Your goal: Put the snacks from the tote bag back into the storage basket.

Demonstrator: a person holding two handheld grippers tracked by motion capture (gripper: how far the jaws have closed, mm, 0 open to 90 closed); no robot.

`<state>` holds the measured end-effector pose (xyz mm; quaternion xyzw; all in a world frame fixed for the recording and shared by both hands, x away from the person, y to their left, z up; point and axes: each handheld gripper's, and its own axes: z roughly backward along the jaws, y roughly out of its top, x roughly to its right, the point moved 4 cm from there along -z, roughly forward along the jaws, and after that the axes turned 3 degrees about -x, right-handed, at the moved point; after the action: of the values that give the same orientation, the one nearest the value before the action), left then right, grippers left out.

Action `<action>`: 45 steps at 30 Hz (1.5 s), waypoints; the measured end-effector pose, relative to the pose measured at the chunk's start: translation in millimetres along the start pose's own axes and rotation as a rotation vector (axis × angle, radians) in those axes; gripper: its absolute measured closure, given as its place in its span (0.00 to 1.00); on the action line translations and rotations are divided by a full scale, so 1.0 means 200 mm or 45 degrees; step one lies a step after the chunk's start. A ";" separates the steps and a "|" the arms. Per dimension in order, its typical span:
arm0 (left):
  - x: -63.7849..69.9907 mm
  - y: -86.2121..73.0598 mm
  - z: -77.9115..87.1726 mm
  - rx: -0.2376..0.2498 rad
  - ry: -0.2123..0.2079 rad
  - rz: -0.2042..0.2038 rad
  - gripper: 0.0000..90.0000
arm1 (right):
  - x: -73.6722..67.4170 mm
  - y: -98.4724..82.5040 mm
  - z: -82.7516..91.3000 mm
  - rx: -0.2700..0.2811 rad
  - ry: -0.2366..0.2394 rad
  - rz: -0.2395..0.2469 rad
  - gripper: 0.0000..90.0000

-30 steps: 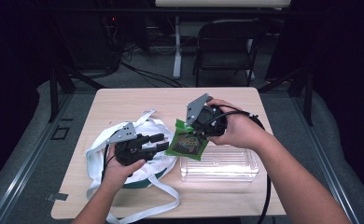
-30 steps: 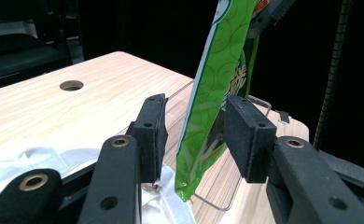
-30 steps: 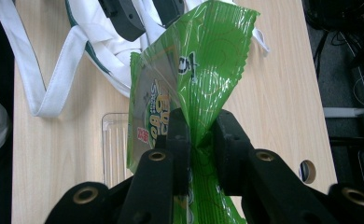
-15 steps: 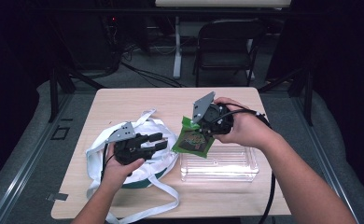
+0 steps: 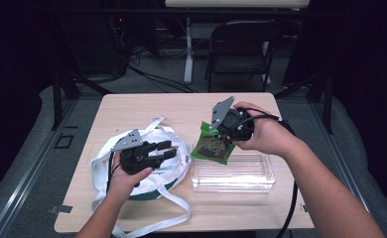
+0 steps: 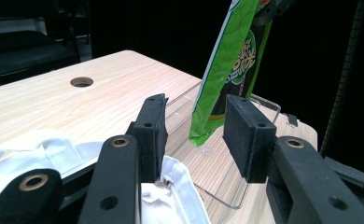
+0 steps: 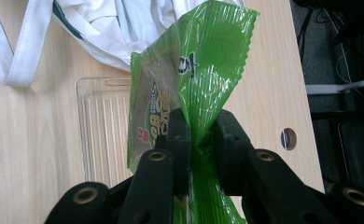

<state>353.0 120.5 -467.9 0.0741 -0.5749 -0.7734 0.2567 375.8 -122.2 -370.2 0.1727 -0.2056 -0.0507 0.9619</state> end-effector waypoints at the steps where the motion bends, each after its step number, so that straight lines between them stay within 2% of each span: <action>1: 0.00 0.00 0.00 -0.003 0.002 -0.002 0.66 | 0.00 0.00 0.00 0.007 -0.001 -0.006 0.87; 17: -0.03 -0.01 0.01 -0.004 0.020 0.011 0.66 | 0.04 -0.06 -0.06 -0.090 -0.051 0.044 0.86; 26: -0.04 -0.01 0.01 -0.008 0.029 0.017 0.66 | 0.07 -0.06 -0.09 -0.095 -0.078 0.057 0.87; 33: -0.04 -0.02 0.01 -0.004 0.029 0.021 0.66 | 0.09 -0.07 -0.15 -0.091 -0.083 0.057 0.86; 40: -0.05 -0.02 0.01 -0.007 0.039 0.027 0.66 | 0.10 -0.09 -0.21 -0.130 -0.083 0.072 0.86; 43: -0.05 -0.02 0.01 -0.004 0.036 0.026 0.66 | 0.11 -0.09 -0.22 -0.158 -0.102 0.103 0.86; 45: -0.06 -0.02 0.01 -0.004 0.038 0.026 0.66 | 0.10 -0.09 -0.24 -0.134 -0.093 0.091 0.86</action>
<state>360.3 128.4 -473.4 0.0794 -0.5707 -0.7703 0.2733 414.3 -128.0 -410.3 0.1124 -0.2436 -0.0333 0.9628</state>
